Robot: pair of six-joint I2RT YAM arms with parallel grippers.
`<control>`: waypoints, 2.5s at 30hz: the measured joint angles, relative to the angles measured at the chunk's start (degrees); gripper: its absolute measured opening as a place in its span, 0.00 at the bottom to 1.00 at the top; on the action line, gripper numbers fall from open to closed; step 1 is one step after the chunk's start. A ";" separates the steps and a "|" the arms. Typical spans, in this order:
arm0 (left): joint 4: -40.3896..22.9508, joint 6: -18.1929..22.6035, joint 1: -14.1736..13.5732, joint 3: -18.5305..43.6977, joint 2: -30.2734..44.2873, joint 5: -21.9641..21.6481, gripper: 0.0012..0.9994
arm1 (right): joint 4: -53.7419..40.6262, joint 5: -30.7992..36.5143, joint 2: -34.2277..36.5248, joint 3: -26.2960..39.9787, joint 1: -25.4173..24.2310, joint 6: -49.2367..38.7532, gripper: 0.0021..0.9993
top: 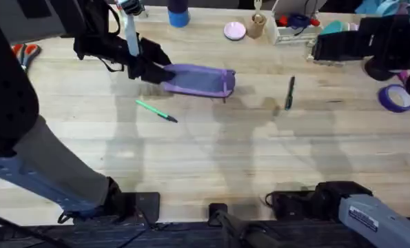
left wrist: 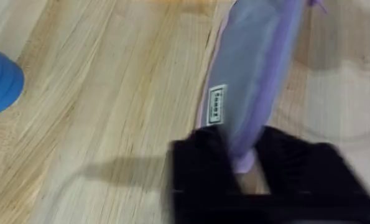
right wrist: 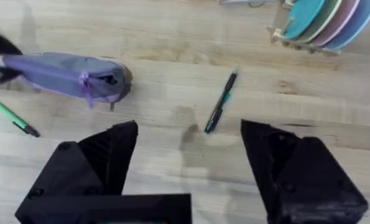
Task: Unzip the bag, pick up the pens from the table one at a time and place them inside, then zip the bag closed.
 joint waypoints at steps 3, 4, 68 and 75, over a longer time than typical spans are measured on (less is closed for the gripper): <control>-0.06 0.20 -0.50 0.00 0.04 -0.24 0.05 | -0.02 0.00 -0.02 0.00 0.02 0.00 1.00; -0.04 0.20 -0.52 0.00 0.04 -0.33 0.05 | 0.00 0.00 0.00 0.00 0.00 0.00 1.00; 0.49 0.20 -0.52 0.00 0.04 -0.31 0.04 | 6.45 10.74 14.10 0.07 34.42 26.10 1.00; 0.49 0.20 -0.52 0.00 0.04 -0.31 0.04 | 6.56 10.75 19.37 0.07 34.42 29.22 1.00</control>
